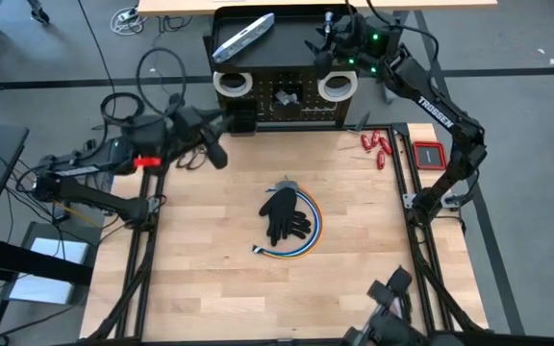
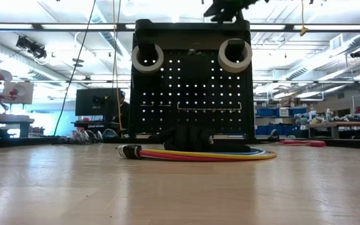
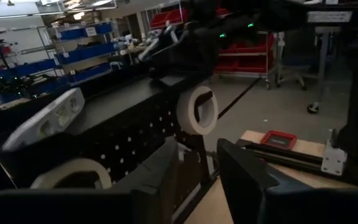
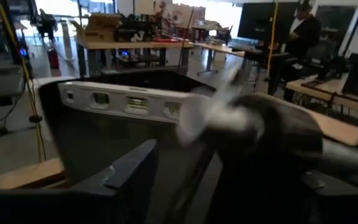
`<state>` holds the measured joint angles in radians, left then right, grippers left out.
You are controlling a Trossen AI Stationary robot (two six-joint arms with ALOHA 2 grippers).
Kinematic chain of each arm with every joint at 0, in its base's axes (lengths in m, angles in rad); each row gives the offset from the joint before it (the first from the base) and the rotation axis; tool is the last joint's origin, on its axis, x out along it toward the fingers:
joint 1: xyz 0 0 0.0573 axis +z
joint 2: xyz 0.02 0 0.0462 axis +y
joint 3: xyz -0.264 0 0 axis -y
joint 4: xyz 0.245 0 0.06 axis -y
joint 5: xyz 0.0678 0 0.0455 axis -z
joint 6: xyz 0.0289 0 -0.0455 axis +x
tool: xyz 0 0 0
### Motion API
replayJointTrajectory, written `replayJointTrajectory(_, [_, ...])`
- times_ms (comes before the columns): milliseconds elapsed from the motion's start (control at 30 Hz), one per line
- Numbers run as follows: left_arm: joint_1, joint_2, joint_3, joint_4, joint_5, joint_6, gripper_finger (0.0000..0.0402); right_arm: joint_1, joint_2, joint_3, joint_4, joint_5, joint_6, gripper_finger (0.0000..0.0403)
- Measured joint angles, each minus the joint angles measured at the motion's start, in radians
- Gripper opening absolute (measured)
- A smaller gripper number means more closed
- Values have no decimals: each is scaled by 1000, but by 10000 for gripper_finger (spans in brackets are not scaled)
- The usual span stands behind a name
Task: Hang tools onto peg board
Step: Put the black clamp on the peg board
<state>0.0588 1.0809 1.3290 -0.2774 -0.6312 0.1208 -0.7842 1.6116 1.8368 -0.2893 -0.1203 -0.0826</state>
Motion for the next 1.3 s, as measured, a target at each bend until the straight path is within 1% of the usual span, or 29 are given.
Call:
replayJointTrajectory(67, [32,19,29,-15,26,8,95,7,-2,37,-63,1,-17,210])
replayJointTrajectory(133, [62,37,50,-31,61,24,78,8,-1,66,-110,31,-44,178])
replayJointTrajectory(267, [117,71,75,-44,138,29,43,10,0,101,-110,119,-141,100])
replayJointTrajectory(333, [136,80,78,-33,172,30,28,9,-1,109,-102,135,-228,61])
replayJointTrajectory(367, [144,81,78,-40,180,30,22,13,-1,109,-103,142,-283,60])
replayJointTrajectory(467, [154,91,78,-33,182,30,10,37,6,109,-128,225,-486,60])
replayJointTrajectory(533, [160,93,78,-38,183,30,7,57,16,107,-126,320,-641,60])
replayJointTrajectory(600, [163,93,78,-31,185,30,6,81,34,107,-102,439,-783,60])
replayJointTrajectory(667, [167,91,78,-26,187,31,7,105,53,109,-81,552,-881,60])
replayJointTrajectory(700, [169,91,78,-27,189,31,8,118,62,111,-72,603,-929,61])
replayJointTrajectory(767, [171,92,78,-28,188,30,8,139,78,111,-65,636,-994,80])
replayJointTrajectory(867, [176,91,78,-32,189,27,9,161,89,108,-72,680,-1009,131])
replayJointTrajectory(933, [179,92,78,-33,188,25,9,163,90,107,-76,688,-991,161])
replayJointTrajectory(1100, [178,92,78,-32,185,24,9,150,90,144,-157,701,-874,217])
replayJointTrajectory(1233, [178,92,78,-36,185,4,9,129,90,199,-234,628,-729,245])
replayJointTrajectory(1300, [178,92,78,-37,189,-1,9,112,89,227,-245,609,-651,254])
